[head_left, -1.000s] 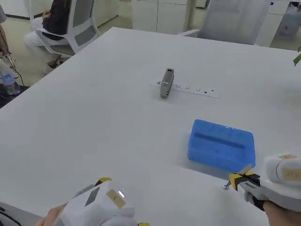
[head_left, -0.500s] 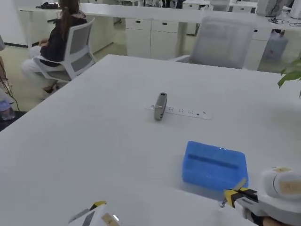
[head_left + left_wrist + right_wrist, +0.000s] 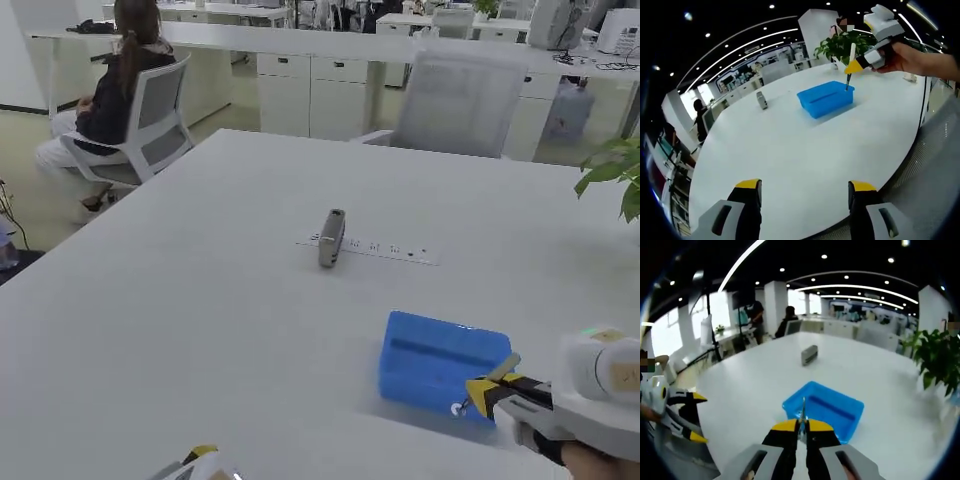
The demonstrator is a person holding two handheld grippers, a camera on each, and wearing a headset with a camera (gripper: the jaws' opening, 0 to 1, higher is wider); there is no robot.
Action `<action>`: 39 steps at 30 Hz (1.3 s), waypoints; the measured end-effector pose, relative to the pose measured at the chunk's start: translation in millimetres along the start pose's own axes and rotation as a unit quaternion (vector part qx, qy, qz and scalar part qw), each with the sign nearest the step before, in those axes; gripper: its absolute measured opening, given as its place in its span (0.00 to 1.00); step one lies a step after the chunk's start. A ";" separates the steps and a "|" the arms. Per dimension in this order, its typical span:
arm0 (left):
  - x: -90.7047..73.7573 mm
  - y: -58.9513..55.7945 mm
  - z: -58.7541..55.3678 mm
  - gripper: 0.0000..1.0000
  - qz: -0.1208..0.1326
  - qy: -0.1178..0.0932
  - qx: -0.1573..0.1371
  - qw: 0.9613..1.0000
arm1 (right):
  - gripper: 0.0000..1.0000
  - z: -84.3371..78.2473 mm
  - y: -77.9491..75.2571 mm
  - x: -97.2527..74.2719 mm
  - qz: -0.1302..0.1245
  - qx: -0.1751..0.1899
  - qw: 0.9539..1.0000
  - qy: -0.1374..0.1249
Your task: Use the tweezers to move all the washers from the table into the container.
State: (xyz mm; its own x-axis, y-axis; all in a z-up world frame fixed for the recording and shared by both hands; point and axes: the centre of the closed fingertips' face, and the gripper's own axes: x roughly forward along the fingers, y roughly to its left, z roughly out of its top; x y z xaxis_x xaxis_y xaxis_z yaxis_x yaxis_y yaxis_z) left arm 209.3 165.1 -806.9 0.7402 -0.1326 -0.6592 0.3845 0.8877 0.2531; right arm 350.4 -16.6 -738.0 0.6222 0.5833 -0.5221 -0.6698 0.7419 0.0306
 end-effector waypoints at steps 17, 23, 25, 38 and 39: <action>0.9 -0.1 -2.1 0.70 -0.001 0.006 0.003 1.000 | 0.01 25.0 -6.1 -3.0 0.001 -0.008 1.000 -0.019; 0.9 -0.4 -2.4 0.70 0.000 0.008 0.006 1.000 | 0.01 25.2 -17.4 0.1 -0.006 -0.005 1.000 -0.020; 1.2 0.1 -2.8 0.70 0.001 0.009 0.006 1.000 | 0.01 24.8 -20.8 1.8 -0.008 -0.004 1.000 -0.019; 0.3 -0.9 -3.5 0.70 0.001 0.018 0.007 1.000 | 0.01 21.0 -37.4 16.9 -0.020 0.008 1.000 -0.008; 0.2 -1.0 -3.6 0.70 0.001 0.018 0.007 1.000 | 0.01 20.6 -38.4 17.9 -0.020 0.009 1.000 -0.007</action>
State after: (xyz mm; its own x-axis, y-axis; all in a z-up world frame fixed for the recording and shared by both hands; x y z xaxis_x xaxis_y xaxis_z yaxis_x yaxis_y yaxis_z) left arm 207.1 165.7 -809.9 0.7205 -0.1139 -0.6840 0.3904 0.8819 0.2644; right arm 395.6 -27.8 -731.0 0.6540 0.5574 -0.5115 -0.6372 0.7703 0.0248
